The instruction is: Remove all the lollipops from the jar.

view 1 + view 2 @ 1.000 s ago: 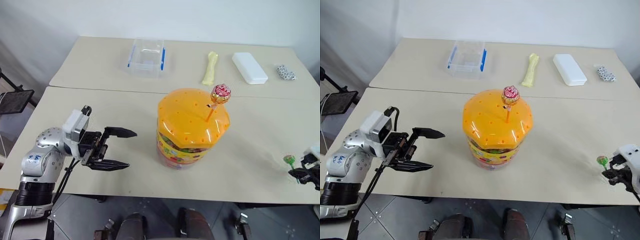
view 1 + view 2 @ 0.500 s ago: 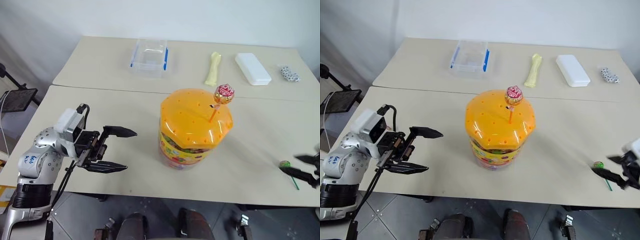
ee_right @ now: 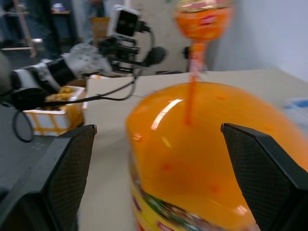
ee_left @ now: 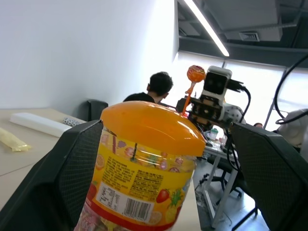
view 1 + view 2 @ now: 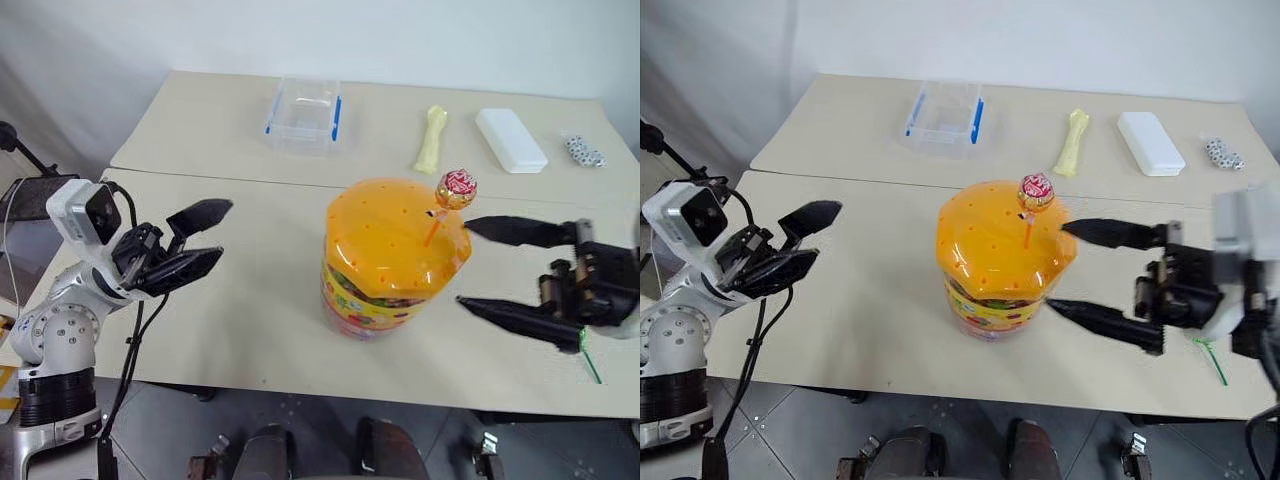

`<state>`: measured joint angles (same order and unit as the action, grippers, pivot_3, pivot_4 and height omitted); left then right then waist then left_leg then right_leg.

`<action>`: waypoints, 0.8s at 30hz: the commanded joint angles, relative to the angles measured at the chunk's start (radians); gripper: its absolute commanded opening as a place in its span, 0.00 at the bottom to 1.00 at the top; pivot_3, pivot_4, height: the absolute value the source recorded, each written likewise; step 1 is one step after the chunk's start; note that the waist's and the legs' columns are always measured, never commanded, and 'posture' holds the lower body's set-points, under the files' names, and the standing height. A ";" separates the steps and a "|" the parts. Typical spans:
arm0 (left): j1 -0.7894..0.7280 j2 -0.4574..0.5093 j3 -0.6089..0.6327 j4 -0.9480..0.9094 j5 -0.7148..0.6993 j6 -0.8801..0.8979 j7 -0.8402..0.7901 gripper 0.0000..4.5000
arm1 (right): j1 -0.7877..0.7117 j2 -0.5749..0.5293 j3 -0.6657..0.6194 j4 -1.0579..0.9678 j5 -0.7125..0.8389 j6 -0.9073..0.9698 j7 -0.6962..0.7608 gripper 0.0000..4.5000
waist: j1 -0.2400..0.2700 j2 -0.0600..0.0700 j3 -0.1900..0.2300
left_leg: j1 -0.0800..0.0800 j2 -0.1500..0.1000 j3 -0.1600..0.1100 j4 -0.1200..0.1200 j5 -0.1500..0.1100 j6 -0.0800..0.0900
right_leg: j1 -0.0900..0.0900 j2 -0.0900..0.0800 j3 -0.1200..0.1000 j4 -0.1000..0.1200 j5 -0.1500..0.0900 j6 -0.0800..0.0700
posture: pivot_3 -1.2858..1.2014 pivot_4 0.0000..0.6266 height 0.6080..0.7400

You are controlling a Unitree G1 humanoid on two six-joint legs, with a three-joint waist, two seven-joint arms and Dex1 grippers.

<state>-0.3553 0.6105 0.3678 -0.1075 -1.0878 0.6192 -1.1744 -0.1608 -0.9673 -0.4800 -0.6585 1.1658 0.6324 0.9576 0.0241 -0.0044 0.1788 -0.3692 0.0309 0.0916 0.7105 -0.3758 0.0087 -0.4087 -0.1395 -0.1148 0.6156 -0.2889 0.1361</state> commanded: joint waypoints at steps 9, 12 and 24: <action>0.042 0.005 -0.027 -0.062 0.069 -0.071 -0.076 1.00 | -0.171 0.079 0.145 0.062 -0.072 -0.042 -0.042 0.96 | 0.002 0.000 0.000 | 0.000 0.000 0.001 0.000 0.000 0.000 | -0.001 0.001 0.000 0.001 0.000 0.000 | 0.52 0.24 1.00; 0.040 -0.015 -0.036 -0.082 0.066 -0.078 -0.061 1.00 | -0.211 0.083 0.156 0.081 -0.072 -0.042 -0.037 0.96 | 0.000 0.000 0.000 | -0.001 0.000 0.001 0.000 0.000 0.000 | -0.001 0.001 0.000 0.000 0.000 0.000 | 0.52 0.24 1.00; 0.021 -0.053 -0.057 -0.085 0.060 -0.077 -0.040 1.00 | -0.263 0.109 0.194 0.105 -0.073 -0.020 -0.028 0.15 | 0.000 0.000 0.000 | -0.001 0.001 0.001 0.000 0.000 0.000 | -0.001 0.001 0.000 0.001 0.000 0.000 | 0.52 0.24 1.00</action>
<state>-0.3181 0.5641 0.3072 -0.1796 -1.0172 0.5547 -1.2216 -0.4086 -0.8555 -0.2766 -0.5480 1.0832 0.6165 0.9230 0.0238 -0.0044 0.1788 -0.3697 0.0314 0.0927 0.7109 -0.3763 0.0088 -0.4095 -0.1388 -0.1146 0.6162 -0.2889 0.1361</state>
